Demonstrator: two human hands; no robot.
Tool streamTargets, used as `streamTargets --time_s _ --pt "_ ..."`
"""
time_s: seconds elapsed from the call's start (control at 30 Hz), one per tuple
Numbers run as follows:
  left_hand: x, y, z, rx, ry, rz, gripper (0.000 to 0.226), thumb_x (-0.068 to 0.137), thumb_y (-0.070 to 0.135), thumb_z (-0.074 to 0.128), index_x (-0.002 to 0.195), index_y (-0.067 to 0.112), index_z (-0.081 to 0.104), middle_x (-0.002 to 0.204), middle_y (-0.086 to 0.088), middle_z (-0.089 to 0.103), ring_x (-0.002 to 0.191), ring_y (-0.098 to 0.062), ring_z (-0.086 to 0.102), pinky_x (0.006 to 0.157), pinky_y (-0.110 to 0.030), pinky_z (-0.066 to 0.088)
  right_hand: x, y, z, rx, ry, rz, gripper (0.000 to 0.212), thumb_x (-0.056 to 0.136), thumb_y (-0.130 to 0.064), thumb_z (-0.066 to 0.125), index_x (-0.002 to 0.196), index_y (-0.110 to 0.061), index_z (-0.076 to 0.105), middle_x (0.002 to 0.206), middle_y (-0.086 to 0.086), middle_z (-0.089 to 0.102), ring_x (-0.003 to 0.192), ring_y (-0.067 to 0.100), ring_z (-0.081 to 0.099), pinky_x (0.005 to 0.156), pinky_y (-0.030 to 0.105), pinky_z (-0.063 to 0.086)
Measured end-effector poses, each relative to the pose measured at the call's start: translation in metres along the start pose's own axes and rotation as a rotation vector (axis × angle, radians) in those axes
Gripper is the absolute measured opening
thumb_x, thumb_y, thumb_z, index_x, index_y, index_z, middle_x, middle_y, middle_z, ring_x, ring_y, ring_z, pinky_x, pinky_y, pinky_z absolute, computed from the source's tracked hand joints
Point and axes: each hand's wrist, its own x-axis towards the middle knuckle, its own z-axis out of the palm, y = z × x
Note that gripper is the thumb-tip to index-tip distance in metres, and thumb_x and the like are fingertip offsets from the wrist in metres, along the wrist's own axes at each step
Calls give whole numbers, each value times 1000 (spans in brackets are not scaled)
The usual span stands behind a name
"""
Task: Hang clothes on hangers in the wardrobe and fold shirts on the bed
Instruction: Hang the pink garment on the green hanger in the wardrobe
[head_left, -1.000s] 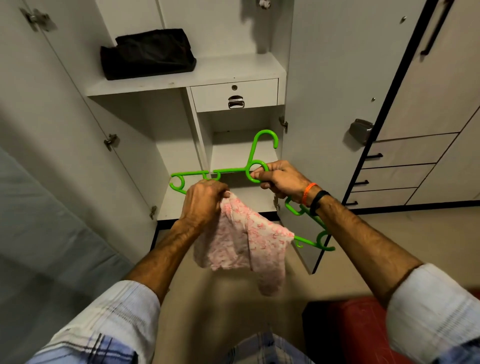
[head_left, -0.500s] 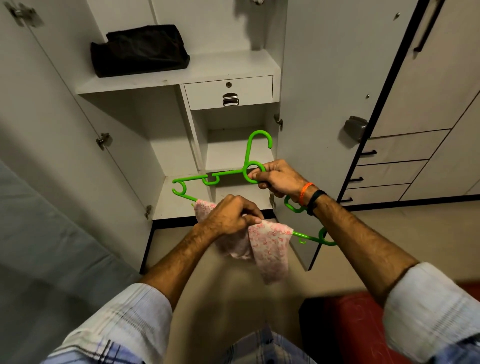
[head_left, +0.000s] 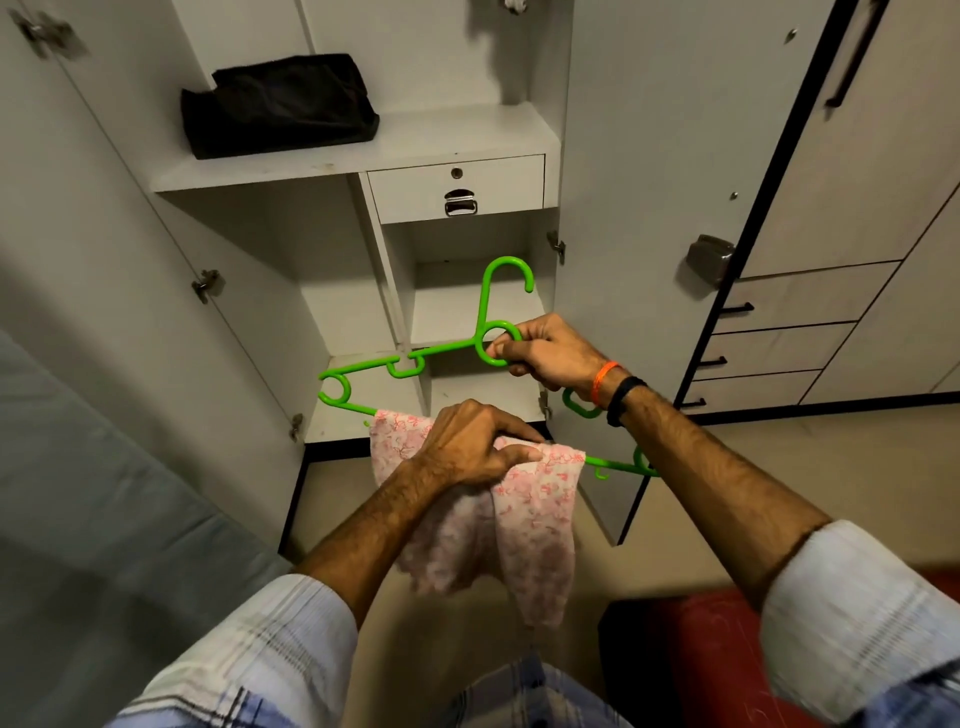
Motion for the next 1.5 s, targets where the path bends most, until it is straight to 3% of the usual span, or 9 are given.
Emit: streamTargets --time_s 0.27,0.4,0.6,0.77,0.93,1.13,1.23,1.37,1.5 --pt "-7 -21 -22 -173 13 -30 40 72 43 85 97 16 68 87 11 66 66 14 53 58 -7 33 5 -6 -3 -56 -38 -42 18 93 -23 67 96 -7 75 63 3 62 39 2 40 40 19 32" --pt "-6 -23 -24 -242 -3 -46 21 76 21 84 96 21 78 90 16 73 78 12 62 73 -11 48 9 -7 1 -111 -21 -97 20 91 -27 68 92 -8 76 84 21 71 65 17 54 61 33 44" --pt "2 -15 -32 -126 -118 -78 32 90 17 67 114 38 72 113 17 72 101 -2 65 88 -23 52 9 -16 -2 -133 -9 -142 17 94 -20 64 94 -6 74 70 0 65 52 -2 53 51 12 41" --pt "3 -4 -35 -77 -2 -28 27 85 19 71 110 26 73 100 16 68 70 17 53 73 -18 47 10 -28 -6 -121 2 -184 17 95 -15 62 95 -2 73 63 -6 62 46 -6 51 45 7 37" --pt "11 4 -38 -114 -4 113 33 82 15 68 113 28 71 109 9 70 90 -1 61 87 -26 53 11 -39 -10 -137 -32 -220 15 96 -12 62 87 -9 73 53 -14 61 47 -5 50 49 9 39" --pt "18 17 -43 4 -136 163 59 78 18 51 130 45 60 121 15 67 107 -10 62 88 -29 52 17 -39 -11 -131 -14 -222 14 93 -14 63 88 -12 76 68 -6 67 56 1 55 62 24 46" --pt "19 20 -44 21 -149 170 66 72 12 56 132 39 59 122 10 66 111 -14 60 96 -33 49 15 -39 -12 -120 -4 -214 16 93 -19 65 91 -8 76 71 -2 68 58 2 55 65 28 47" --pt "20 16 -45 -8 -31 184 55 66 5 65 117 26 69 110 3 62 104 -17 55 94 -41 49 11 -46 -15 -152 3 -213 18 94 -20 64 95 -6 76 68 -5 65 53 -3 54 53 13 41" --pt "25 21 -48 -2 -18 268 51 65 13 60 112 24 74 111 5 70 106 -18 62 94 -42 50 8 -56 -16 -145 1 -218 16 94 -18 65 92 -5 75 68 -3 65 52 -1 53 50 14 40"
